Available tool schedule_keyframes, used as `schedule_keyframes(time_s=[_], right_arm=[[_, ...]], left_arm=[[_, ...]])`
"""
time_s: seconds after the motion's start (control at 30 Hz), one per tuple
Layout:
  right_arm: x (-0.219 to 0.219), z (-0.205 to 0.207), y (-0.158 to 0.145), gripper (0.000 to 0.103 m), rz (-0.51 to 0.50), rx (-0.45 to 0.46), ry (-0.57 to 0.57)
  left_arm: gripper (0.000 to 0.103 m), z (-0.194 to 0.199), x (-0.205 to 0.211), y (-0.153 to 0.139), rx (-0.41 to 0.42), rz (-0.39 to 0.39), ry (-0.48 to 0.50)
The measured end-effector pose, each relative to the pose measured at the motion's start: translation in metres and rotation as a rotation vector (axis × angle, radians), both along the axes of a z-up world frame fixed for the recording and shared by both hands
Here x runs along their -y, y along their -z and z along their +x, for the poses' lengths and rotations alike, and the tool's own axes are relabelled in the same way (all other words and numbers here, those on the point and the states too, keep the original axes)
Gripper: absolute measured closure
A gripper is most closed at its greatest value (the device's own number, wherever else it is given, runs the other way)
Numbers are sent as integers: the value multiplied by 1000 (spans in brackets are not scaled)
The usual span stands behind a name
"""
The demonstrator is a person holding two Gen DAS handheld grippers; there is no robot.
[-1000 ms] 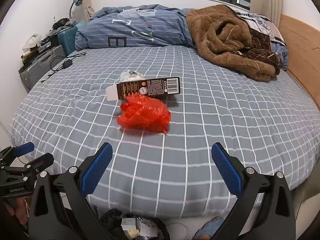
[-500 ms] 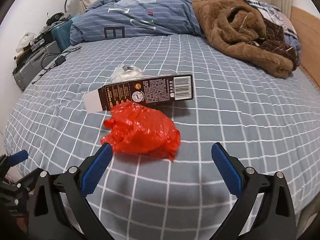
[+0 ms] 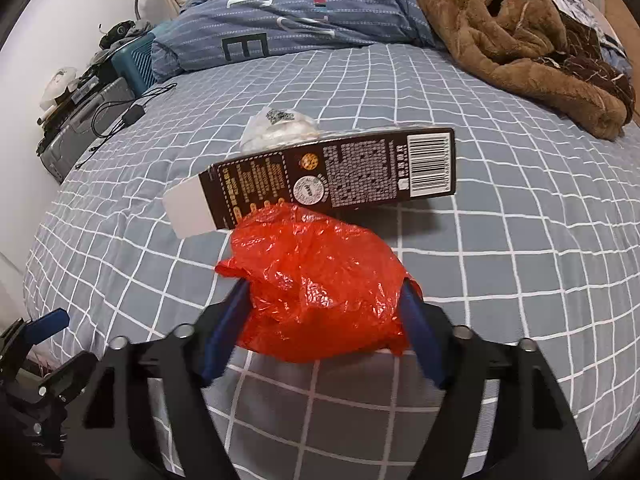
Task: Collect trash
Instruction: 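Grasp the red plastic bag with the right tool, then grasp the brown cookie carton with the left tool while the right tool holds the red bag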
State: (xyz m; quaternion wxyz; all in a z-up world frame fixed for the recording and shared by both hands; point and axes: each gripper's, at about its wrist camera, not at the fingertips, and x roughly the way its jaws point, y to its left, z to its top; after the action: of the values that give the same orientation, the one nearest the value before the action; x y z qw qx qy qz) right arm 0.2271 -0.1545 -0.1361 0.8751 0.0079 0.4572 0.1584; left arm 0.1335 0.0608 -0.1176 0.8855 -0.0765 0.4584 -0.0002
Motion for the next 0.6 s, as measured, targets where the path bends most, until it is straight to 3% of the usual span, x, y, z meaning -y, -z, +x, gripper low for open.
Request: schedule_keyframes(time_s=[0.03, 0.2, 0.3, 0.6], right_arm=[[-1, 0, 1, 46, 3, -6, -5], [-3, -4, -1, 82, 5, -35, -28], [0, -10, -8, 88, 19, -41, -34], [18, -40, -36, 90, 4, -3, -33]], left_arm=[[6, 0, 0, 0, 1, 1, 0], [6, -3, -1, -3, 5, 5, 0], [6, -6, -1, -7, 11, 5, 0], [6, -13, 8, -24, 36, -5, 23]])
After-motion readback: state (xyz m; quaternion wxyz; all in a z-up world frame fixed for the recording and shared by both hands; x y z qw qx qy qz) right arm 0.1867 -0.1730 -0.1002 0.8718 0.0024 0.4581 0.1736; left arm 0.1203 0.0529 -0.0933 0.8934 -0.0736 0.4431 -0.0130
